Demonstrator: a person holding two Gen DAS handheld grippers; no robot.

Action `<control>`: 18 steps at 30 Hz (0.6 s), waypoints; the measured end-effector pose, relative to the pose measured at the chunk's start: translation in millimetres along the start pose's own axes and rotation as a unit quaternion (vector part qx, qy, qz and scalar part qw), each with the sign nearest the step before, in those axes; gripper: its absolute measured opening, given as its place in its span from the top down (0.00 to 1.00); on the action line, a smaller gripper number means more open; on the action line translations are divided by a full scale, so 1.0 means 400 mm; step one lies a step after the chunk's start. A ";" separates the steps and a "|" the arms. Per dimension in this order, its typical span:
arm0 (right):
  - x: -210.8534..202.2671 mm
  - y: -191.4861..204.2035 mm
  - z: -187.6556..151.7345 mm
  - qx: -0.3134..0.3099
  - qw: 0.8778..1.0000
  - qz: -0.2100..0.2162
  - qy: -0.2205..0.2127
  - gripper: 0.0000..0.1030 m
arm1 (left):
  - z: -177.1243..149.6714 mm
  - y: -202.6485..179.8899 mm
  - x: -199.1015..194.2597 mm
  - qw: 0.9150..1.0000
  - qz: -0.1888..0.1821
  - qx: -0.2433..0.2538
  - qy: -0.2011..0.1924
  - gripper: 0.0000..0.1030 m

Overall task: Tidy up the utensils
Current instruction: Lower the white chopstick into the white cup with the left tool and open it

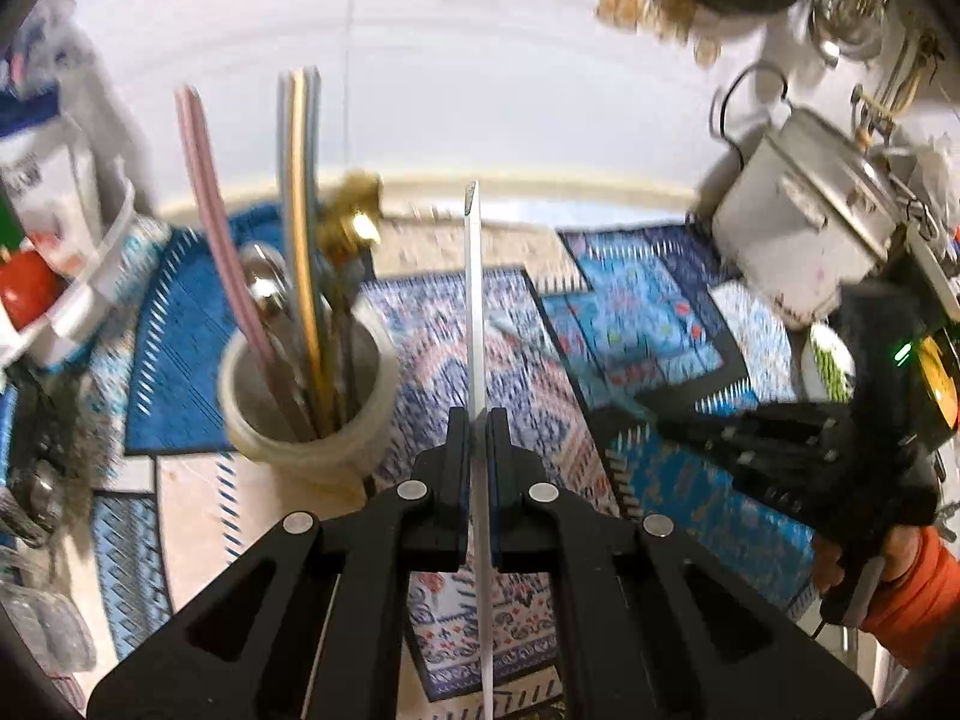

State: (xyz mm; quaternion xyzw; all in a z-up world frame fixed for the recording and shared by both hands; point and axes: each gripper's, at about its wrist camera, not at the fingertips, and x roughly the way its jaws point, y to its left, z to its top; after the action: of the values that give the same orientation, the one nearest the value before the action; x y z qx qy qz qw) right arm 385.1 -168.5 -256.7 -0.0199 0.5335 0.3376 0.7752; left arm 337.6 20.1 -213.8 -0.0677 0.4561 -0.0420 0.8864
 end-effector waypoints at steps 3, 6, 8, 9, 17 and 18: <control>0.035 0.005 -0.014 -0.010 1.000 -0.006 0.022 0.94 | 0.021 0.016 -0.035 0.999 0.010 -0.008 -0.031 0.97; 0.067 0.002 -0.033 -0.013 0.999 -0.004 0.050 0.94 | 0.056 0.045 -0.066 0.997 0.029 -0.018 -0.066 0.97; 0.087 0.002 -0.045 -0.016 0.998 -0.008 0.064 0.94 | 0.080 0.066 -0.074 0.996 0.036 -0.029 -0.081 0.97; 0.096 0.002 -0.050 -0.017 0.997 -0.009 0.072 0.94 | 0.095 0.078 -0.081 0.994 0.040 -0.034 -0.092 0.97; 0.121 -0.006 -0.069 -0.015 0.994 -0.020 0.106 0.94 | 0.192 0.144 -0.078 0.979 0.095 -0.056 -0.170 0.97; 0.120 -0.008 -0.068 -0.014 0.994 -0.020 0.108 0.94 | 0.203 0.152 -0.067 0.977 0.101 -0.058 -0.178 0.97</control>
State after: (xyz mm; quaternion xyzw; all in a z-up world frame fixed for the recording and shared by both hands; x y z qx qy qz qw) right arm 374.2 -157.3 -310.0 -0.0780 0.6085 0.3253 0.7196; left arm 388.9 90.3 -155.3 -0.0789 0.2968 0.0872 0.9477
